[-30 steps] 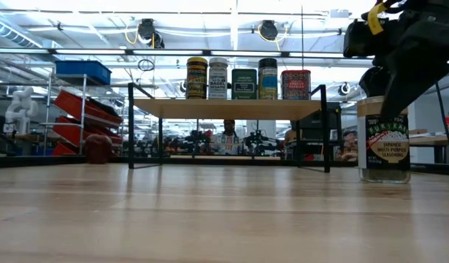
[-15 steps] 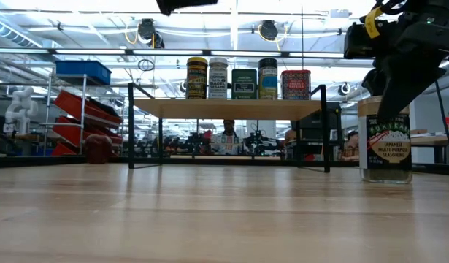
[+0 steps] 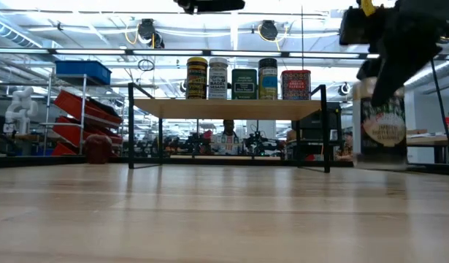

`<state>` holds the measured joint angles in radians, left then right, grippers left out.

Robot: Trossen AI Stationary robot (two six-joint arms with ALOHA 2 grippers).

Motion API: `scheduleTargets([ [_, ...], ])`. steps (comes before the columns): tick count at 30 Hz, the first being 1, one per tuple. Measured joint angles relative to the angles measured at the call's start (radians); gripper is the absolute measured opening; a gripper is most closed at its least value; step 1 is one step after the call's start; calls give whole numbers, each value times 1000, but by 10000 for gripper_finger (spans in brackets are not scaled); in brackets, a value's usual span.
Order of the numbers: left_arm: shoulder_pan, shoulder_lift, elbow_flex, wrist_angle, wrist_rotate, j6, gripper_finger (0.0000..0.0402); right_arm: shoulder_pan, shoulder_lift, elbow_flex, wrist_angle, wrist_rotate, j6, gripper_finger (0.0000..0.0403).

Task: Shelf spices
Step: Put the brown seasoning bottle on the shelf

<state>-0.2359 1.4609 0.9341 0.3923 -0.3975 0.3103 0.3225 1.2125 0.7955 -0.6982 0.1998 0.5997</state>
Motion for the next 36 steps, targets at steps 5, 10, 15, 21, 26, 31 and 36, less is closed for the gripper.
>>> scheduleTargets([
  [5, -15, 4, 4, 45, -44, -46, 286, 0, 0, 67, -1, -21, -52, 272],
  [10, 7, 2, 4, 35, 61, -191, 291, 0, -1, 147, -3, -27, -114, 272],
  [15, 46, 2, 4, 48, 238, -306, 338, 0, -1, 226, -2, -43, -148, 271],
  [21, 58, 4, 4, 79, 248, -360, 390, 0, -1, 291, 5, -43, -148, 273],
  [26, 64, 28, 5, 175, 273, -381, 399, -1, -1, 306, 49, -43, -169, 274],
  [31, 57, 93, 29, 209, 331, -401, 400, -3, -1, 306, 61, -43, -169, 274],
  [36, 55, 211, 99, 196, 334, -407, 400, -3, -1, 306, 67, -43, -169, 272],
])
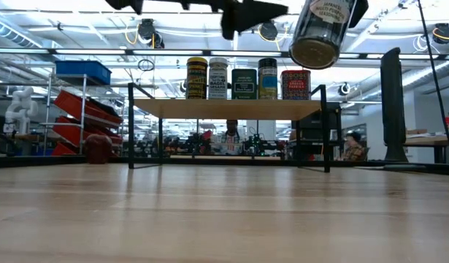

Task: Shelf spices
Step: Put the brown seasoning bottle on the shelf

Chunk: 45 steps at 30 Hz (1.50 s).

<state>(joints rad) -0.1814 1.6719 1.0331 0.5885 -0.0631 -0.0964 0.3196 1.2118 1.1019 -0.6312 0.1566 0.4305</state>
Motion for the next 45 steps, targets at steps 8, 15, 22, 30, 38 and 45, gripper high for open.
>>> scheduleTargets([
  [8, 0, 123, 143, -167, 1, 6, 400, 0, 0, 0, 0, 0, 2, 274],
  [15, 9, 164, 206, -189, -39, -2, 400, 0, 0, 0, 4, 0, -4, 275],
  [22, 25, 171, 222, -192, -3, -4, 400, 0, 0, 0, 7, 0, -5, 274],
  [30, 31, 171, 224, -218, 10, -25, 369, 0, 0, 0, 5, 5, -9, 274],
  [38, 30, 171, 224, -208, 18, 0, 295, 0, 0, -1, 4, 9, -10, 274],
  [45, 31, 171, 224, -207, 27, 2, 280, 0, 0, -1, 3, 10, -15, 274],
])
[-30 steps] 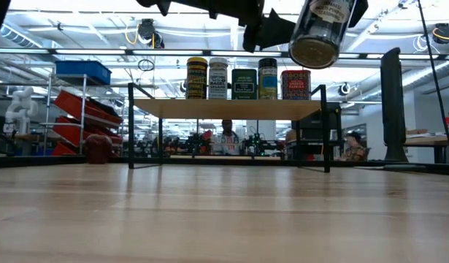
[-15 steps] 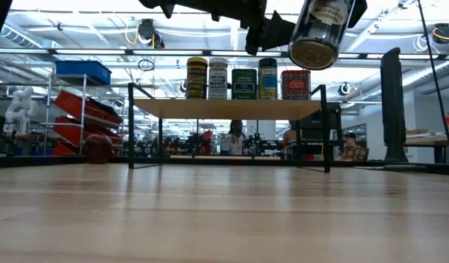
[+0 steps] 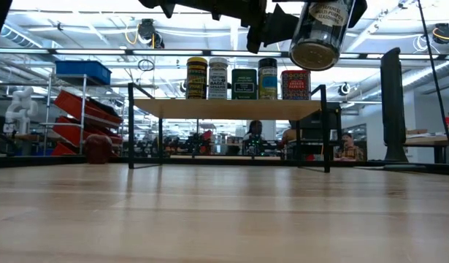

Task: Shelf spices
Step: Put the brown seasoning bottle on the shelf

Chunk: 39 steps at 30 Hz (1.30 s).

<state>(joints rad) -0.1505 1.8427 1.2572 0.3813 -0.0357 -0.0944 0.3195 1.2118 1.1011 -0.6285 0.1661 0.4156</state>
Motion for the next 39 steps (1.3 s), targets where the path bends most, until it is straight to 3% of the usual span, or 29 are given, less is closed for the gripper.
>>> scheduleTargets([
  [10, 0, 0, 0, 2, 3, 6, 283, 0, 0, 0, 1, 14, -1, 278],
  [21, -2, 0, -1, 1, 8, 30, 283, 1, -24, 0, 29, 22, -33, 349],
  [27, -2, 0, -1, 1, 8, 30, 283, 1, -38, 2, 25, 50, -77, 361],
  [34, -2, -32, -1, -5, 34, 29, 283, 8, -100, 162, -173, 79, -77, 361],
  [39, -4, -71, 1, -44, 42, 31, 283, 71, -150, 265, -253, 218, -108, 361],
])
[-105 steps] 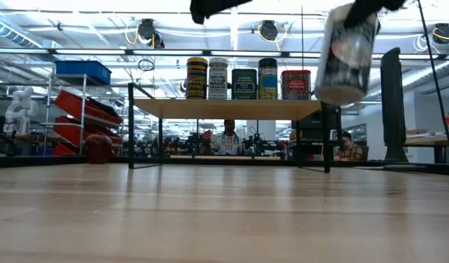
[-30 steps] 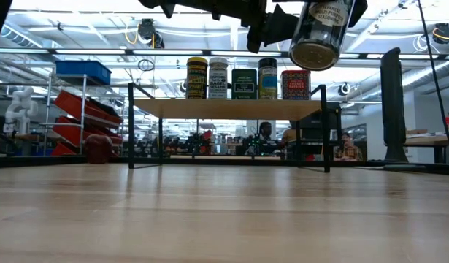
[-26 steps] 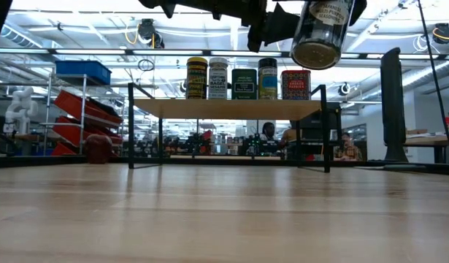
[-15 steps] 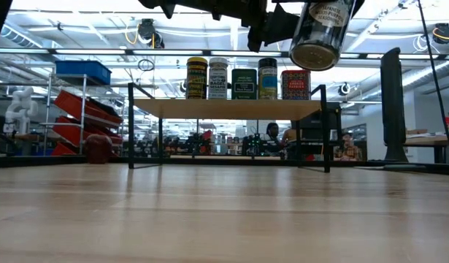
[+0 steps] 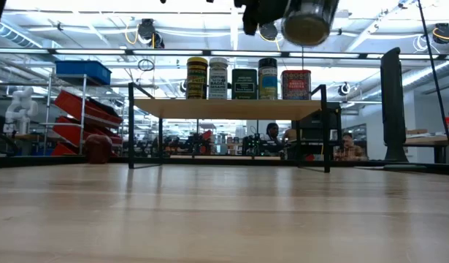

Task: Shelf spices
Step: Put the brown seasoning bottle on the shelf

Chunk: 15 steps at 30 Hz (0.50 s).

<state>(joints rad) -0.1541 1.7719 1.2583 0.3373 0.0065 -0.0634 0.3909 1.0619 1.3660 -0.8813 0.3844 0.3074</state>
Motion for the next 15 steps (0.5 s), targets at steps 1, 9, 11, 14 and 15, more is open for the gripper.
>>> scheduleTargets([
  [1, -1, -3, 0, 11, 1, 2, 283, 12, -15, 9, -9, 30, -7, 361],
  [9, -4, -132, 0, -95, -2, 102, 283, 58, -94, 14, -129, 100, 105, 361],
  [11, 4, -178, 0, -105, -10, 127, 283, 68, -92, 14, -172, 100, 146, 361],
  [14, 21, -252, 0, -142, -15, 149, 283, 86, -80, -3, -191, 101, 190, 361],
  [15, 28, -280, 1, -169, -19, 154, 283, 93, -80, -16, -186, 101, 198, 361],
])
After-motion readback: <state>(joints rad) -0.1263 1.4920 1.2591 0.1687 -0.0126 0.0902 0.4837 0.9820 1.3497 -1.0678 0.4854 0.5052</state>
